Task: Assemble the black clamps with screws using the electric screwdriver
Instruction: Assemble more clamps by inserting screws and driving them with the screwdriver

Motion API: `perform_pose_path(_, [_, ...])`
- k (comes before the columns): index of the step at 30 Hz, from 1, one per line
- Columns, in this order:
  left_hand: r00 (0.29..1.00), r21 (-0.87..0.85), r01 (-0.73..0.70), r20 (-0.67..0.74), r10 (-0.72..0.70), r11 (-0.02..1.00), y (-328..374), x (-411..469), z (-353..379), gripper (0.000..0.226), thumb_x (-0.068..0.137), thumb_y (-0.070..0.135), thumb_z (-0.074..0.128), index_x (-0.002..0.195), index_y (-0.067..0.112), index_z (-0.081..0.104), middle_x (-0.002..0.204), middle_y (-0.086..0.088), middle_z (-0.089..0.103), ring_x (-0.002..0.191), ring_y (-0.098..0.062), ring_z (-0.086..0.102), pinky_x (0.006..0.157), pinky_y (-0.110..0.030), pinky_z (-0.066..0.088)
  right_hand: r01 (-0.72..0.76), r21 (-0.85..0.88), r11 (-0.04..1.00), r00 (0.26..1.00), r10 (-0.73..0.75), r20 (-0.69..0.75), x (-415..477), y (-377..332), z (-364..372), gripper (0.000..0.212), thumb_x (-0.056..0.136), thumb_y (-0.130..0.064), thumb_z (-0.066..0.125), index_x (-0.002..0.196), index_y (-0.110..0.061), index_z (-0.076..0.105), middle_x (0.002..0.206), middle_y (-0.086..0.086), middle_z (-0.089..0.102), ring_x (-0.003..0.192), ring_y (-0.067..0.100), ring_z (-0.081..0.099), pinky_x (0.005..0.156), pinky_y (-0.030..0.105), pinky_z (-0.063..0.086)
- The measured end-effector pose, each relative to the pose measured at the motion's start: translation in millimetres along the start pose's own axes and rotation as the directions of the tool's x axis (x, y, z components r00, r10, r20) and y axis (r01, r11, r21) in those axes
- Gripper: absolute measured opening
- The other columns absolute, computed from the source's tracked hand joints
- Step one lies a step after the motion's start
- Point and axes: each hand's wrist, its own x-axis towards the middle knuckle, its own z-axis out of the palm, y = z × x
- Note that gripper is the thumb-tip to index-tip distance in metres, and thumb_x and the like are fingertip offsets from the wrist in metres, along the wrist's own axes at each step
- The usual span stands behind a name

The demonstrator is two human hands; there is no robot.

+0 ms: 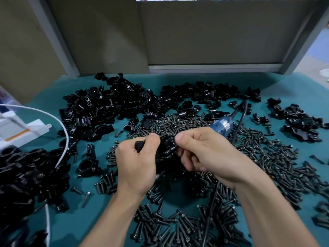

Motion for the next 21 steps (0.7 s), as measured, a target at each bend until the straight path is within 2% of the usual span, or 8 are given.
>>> perform_pose_path(3, [1.0,0.046,-0.01,-0.002,0.01,0.999,0,-2,2,0.048,0.087,0.035,0.057,0.051,0.01,0.038,0.041,0.014,0.033,0.039,-0.005,0.029,0.041,-0.02,0.024,-0.017,0.064,0.998,1.0,0.018,-0.006,2,2,1,0.042,0.105,-0.024,0.059,0.065,-0.012,0.064,0.049,0.007,0.056,0.038,0.008,0.035,0.042,0.016,0.03])
perform_pose_path(6, [0.999,0.096,0.03,-0.022,-0.028,0.995,0,-3,4,0.045,0.083,0.034,0.058,0.051,0.008,0.04,0.04,0.012,0.033,0.039,-0.007,0.03,0.039,-0.023,0.025,-0.004,0.085,0.996,1.0,0.005,-0.013,1,4,0,0.038,0.103,-0.018,0.062,0.067,-0.007,0.065,0.048,0.005,0.056,0.039,0.008,0.033,0.043,0.02,0.027])
perform_pose_path(11, [0.986,0.075,0.165,-0.034,-0.163,0.983,-3,2,4,0.045,0.078,0.032,0.06,0.048,0.008,0.035,0.041,0.01,0.032,0.04,-0.013,0.03,0.039,-0.026,0.025,0.017,0.073,0.997,0.999,-0.013,-0.05,4,7,4,0.044,0.103,-0.017,0.062,0.059,-0.013,0.063,0.048,0.006,0.056,0.037,0.007,0.032,0.044,0.023,0.025])
perform_pose_path(14, [0.959,0.034,0.285,-0.008,-0.285,0.958,-5,6,4,0.04,0.072,0.036,0.061,0.045,0.018,0.036,0.045,0.006,0.032,0.045,-0.017,0.03,0.046,-0.033,0.025,0.035,0.032,0.999,0.997,-0.033,-0.071,6,10,5,0.047,0.103,-0.019,0.063,0.057,-0.012,0.063,0.049,0.007,0.056,0.039,0.005,0.035,0.046,0.018,0.031])
perform_pose_path(17, [0.913,0.005,0.407,0.027,-0.407,0.913,-6,9,5,0.032,0.067,0.038,0.061,0.053,0.018,0.04,0.054,-0.001,0.032,0.056,-0.02,0.029,0.058,-0.042,0.028,0.031,-0.019,0.999,0.996,-0.033,-0.081,8,14,5,0.045,0.103,-0.02,0.063,0.065,0.004,0.063,0.05,0.007,0.056,0.04,0.004,0.038,0.046,0.013,0.033])
perform_pose_path(19, [0.886,0.002,0.461,0.054,-0.461,0.887,-6,11,4,0.031,0.065,0.038,0.061,0.056,0.018,0.039,0.057,-0.002,0.03,0.059,-0.021,0.028,0.062,-0.046,0.027,0.026,-0.051,0.998,0.995,-0.03,-0.09,9,16,7,0.045,0.103,-0.023,0.062,0.071,0.008,0.064,0.05,0.005,0.057,0.041,0.003,0.039,0.048,0.014,0.033])
perform_pose_path(21, [0.877,0.018,0.476,0.06,-0.477,0.879,-6,12,3,0.031,0.065,0.038,0.061,0.058,0.018,0.04,0.056,-0.001,0.032,0.058,-0.021,0.029,0.063,-0.044,0.029,0.009,-0.121,0.993,0.997,-0.018,-0.076,9,15,6,0.045,0.105,-0.027,0.06,0.072,0.004,0.065,0.053,0.003,0.059,0.043,0.004,0.04,0.054,0.02,0.032])
